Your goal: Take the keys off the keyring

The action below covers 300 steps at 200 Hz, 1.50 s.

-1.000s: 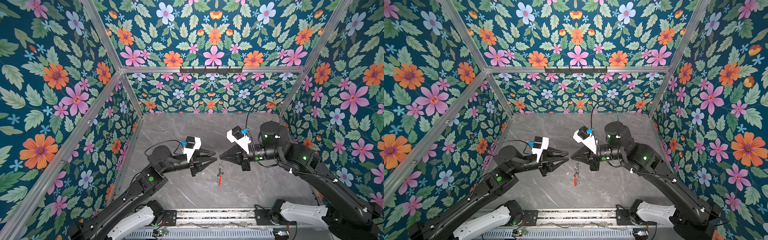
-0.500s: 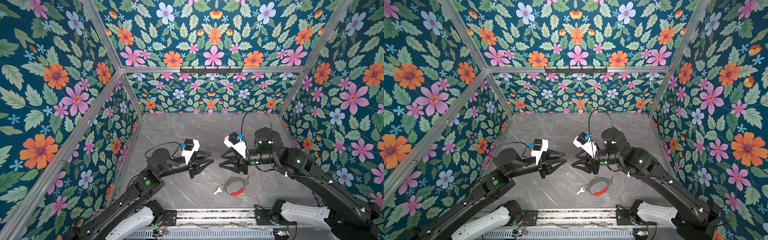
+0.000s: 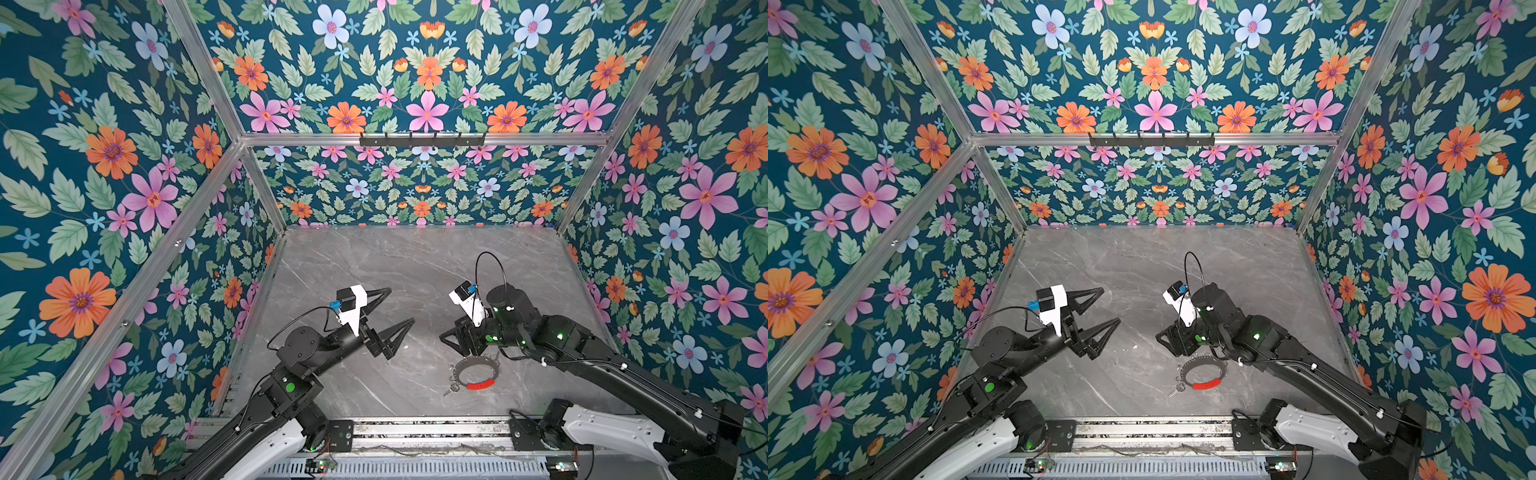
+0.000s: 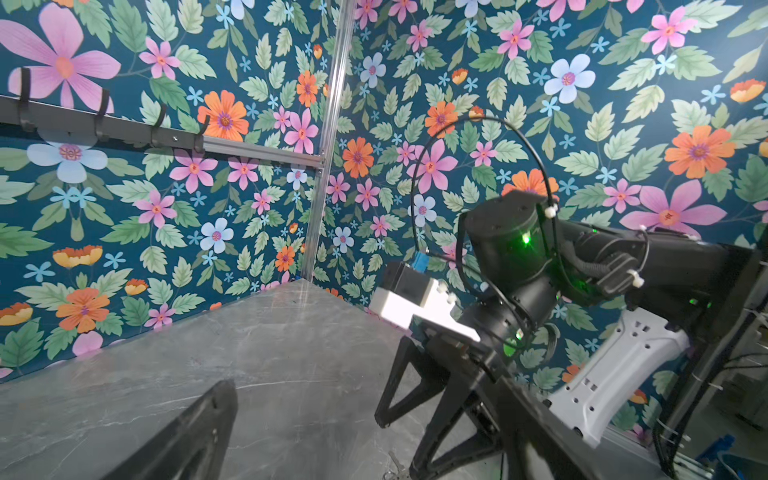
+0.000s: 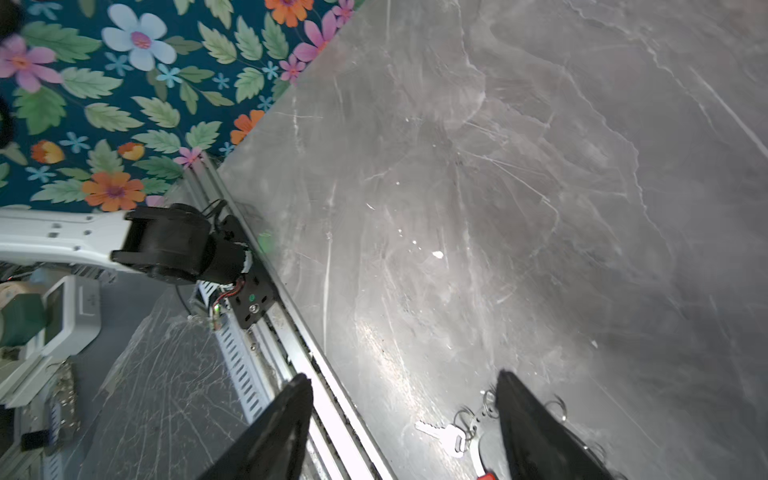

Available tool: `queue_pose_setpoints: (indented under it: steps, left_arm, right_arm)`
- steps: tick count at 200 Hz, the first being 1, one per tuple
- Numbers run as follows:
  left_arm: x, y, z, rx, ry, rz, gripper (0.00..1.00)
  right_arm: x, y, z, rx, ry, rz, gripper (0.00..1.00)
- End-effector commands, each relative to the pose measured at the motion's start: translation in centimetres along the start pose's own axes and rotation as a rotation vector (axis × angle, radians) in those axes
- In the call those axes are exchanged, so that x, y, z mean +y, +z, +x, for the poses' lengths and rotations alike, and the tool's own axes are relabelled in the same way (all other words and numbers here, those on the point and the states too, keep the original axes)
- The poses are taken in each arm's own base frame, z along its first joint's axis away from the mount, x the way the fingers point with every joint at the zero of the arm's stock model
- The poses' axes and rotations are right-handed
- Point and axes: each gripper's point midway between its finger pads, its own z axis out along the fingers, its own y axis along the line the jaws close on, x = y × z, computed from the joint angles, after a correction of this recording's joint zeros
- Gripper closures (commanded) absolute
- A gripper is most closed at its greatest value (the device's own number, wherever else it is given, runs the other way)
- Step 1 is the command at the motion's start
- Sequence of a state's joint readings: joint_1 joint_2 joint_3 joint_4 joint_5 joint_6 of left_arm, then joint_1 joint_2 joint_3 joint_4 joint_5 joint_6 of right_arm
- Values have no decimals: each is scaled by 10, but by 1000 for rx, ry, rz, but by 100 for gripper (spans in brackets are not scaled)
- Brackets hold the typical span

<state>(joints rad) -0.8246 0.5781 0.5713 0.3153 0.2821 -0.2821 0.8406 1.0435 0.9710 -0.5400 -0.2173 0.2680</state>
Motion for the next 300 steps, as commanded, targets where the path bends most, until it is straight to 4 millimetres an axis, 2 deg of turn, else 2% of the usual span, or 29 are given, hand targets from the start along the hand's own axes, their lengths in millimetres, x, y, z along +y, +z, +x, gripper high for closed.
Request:
queue_pose_setpoints:
  steps: [1, 15, 33, 53, 80, 99, 121, 144, 157, 192, 237, 300]
  left_arm:
    - [-1, -1, -12, -61, -16, 1, 0]
    - [-7, 1, -9, -44, -21, 38, 0]
    - [-4, 2, -3, -12, -32, 29, 1]
    - [-5, 2, 4, 6, -34, 34, 6]
    - [-3, 2, 11, 26, -48, 31, 6]
    - [2, 2, 17, 36, -50, 9, 0]
    - [3, -2, 18, 26, -59, 5, 0]
    - [1, -4, 17, 21, -58, 15, 0]
    - [-2, -5, 15, 17, -56, 24, 0]
    - [-5, -6, 13, 24, -47, 36, 10]
    - [-8, -8, 11, 20, -43, 49, 10]
    - [-10, -8, 10, 21, -40, 58, 11]
  right_arm:
    - [-14, 14, 8, 18, 82, 58, 31]
    - [-23, 31, 33, 119, 115, 72, 36]
    - [-30, 48, 65, 235, 159, 85, 45]
    - [-31, 59, 93, 314, 150, 100, 47]
    - [-32, 68, 121, 427, 69, 174, 47]
    - [-37, 74, 137, 521, 0, 254, 47]
    - [-40, 75, 153, 625, -82, 340, 50]
    - [-39, 77, 164, 711, -156, 399, 58]
    - [-40, 77, 167, 742, -186, 431, 59]
    - [-40, 81, 168, 777, -229, 466, 62]
    - [-42, 93, 175, 814, -243, 474, 67]
    - [-57, 94, 179, 831, -269, 547, 71]
